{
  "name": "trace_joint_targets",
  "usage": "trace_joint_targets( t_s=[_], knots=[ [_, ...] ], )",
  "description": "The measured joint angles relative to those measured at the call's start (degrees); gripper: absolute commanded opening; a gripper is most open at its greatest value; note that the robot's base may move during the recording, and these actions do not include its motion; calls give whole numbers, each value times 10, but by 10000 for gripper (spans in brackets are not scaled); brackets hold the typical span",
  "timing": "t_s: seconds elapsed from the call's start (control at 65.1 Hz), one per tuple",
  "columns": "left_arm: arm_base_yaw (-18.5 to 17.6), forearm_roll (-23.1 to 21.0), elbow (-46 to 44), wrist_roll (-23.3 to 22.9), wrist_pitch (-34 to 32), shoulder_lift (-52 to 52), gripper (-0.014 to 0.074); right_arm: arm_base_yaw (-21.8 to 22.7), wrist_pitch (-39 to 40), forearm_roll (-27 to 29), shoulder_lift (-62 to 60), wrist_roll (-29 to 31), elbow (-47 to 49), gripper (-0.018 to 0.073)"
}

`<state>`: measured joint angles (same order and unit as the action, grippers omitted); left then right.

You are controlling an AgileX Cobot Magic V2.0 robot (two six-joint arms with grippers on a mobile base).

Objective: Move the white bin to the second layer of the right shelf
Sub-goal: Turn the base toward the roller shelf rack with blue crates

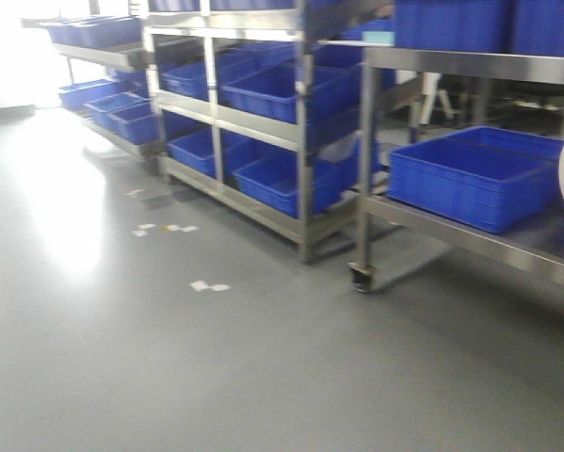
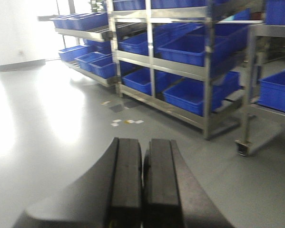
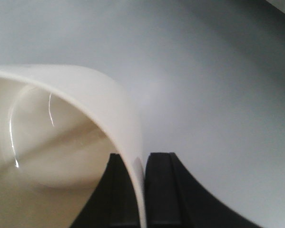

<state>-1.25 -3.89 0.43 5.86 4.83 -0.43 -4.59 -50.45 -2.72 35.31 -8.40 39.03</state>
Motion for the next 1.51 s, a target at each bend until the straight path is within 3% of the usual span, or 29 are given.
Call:
trace_joint_targets(
  t_s=[1.505],
  knots=[
    [0,0,0,0,0,0,85,0,0,0,0,0,0,48]
  ],
)
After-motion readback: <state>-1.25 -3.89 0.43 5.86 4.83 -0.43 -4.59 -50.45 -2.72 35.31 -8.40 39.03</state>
